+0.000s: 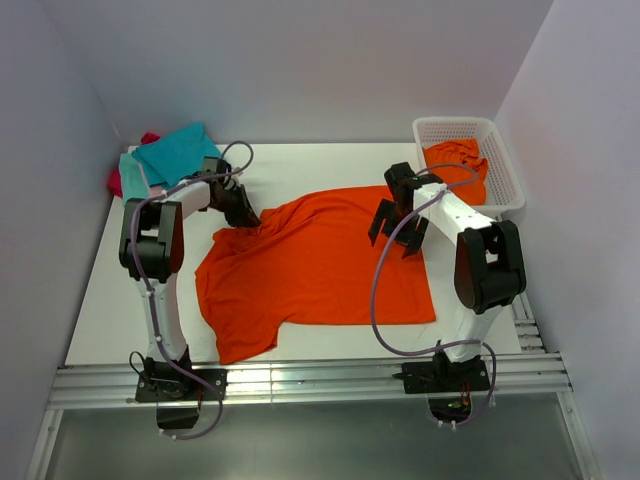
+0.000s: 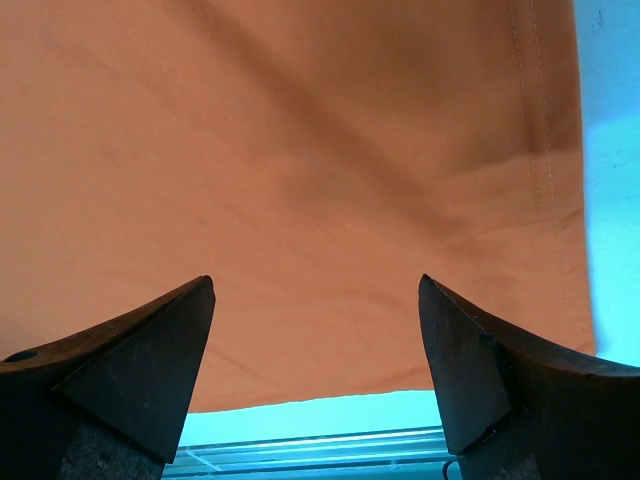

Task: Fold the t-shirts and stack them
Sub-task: Flatten the tshirt out

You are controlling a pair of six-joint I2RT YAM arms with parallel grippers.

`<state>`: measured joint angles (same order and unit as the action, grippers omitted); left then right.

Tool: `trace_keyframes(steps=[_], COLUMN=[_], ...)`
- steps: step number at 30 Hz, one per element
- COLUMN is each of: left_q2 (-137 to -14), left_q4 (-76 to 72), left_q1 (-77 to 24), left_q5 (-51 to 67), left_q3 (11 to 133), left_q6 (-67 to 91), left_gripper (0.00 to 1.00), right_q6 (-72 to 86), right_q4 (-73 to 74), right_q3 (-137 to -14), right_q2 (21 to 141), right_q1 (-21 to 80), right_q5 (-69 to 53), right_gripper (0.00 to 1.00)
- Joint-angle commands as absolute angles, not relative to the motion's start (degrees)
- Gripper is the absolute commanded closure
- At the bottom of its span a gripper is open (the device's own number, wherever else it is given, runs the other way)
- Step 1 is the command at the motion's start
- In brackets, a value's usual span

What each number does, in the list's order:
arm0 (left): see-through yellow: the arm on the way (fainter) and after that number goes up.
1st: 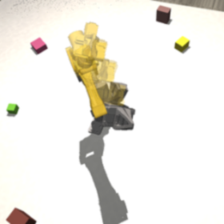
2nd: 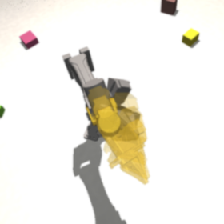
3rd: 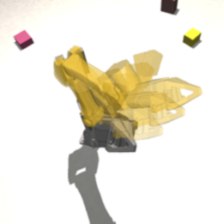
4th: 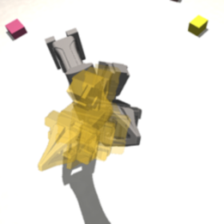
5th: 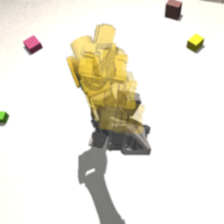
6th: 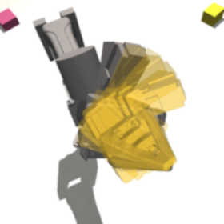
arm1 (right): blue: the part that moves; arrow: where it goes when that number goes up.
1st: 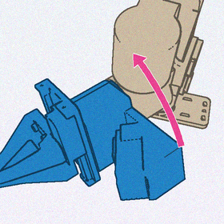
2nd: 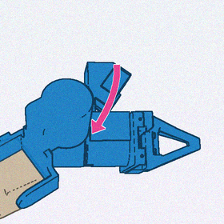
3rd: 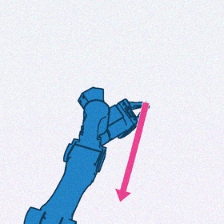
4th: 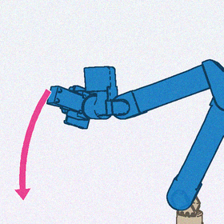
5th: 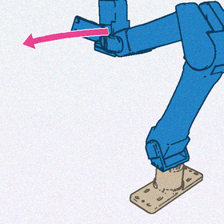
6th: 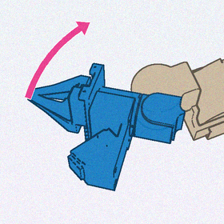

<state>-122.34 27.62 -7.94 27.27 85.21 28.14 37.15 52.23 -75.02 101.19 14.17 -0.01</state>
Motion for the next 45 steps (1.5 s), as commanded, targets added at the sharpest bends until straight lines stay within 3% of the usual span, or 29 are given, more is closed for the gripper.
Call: trace_keyframes(steps=[1,14,24,26,27,28,29,30,36,42,45], left_q2=[-126.1,-113.1,-131.4,-136.4,-140.8,-142.5,-143.7,-142.0,-127.6,-120.3,-114.3], left_q4=[30.0,37.1,35.0,36.8,37.5,38.3,38.5,36.8,28.0,34.5,31.2], left_q1=[-8.6,-13.4,-12.3,-11.6,-10.6,-10.2,-9.9,-9.4,-9.1,-9.2,-9.4], left_q5=[24.7,3.2,-12.7,-15.5,-15.6,-15.8,-16.0,-15.9,-18.9,-19.1,-16.0], left_q3=[84.6,101.9,119.0,127.8,130.9,134.1,137.9,136.4,123.8,119.2,108.0], left_q6=[26.2,24.5,23.6,25.0,25.2,25.7,26.3,26.5,27.6,28.8,29.4], left_gripper=[1.00,1.00,0.98,0.75,0.45,0.34,0.14,0.01,0.01,0.00,0.01], right_q6=[36.7,36.6,34.4,33.9,33.7,33.5,33.1,33.0,33.1,35.0,35.5], right_q4=[52.0,50.2,51.2,51.7,51.9,52.2,52.5,52.6,51.2,48.3,47.4], right_q3=[-75.1,-71.8,-69.0,-68.4,-68.0,-67.9,-67.3,-67.0,-63.0,-61.7,-62.6], right_q2=[100.2,98.8,96.0,94.8,94.4,94.1,93.3,93.0,90.6,91.8,92.6], right_q1=[13.4,13.3,13.4,13.4,13.3,13.3,13.4,13.4,13.4,13.4,13.8], right_q5=[1.0,0.3,0.3,0.3,0.3,0.3,0.3,0.3,0.3,-1.9,-2.2], right_gripper=[0.11,0.11,0.12,0.12,0.12,0.12,0.12,0.12,0.12,0.12,0.12])
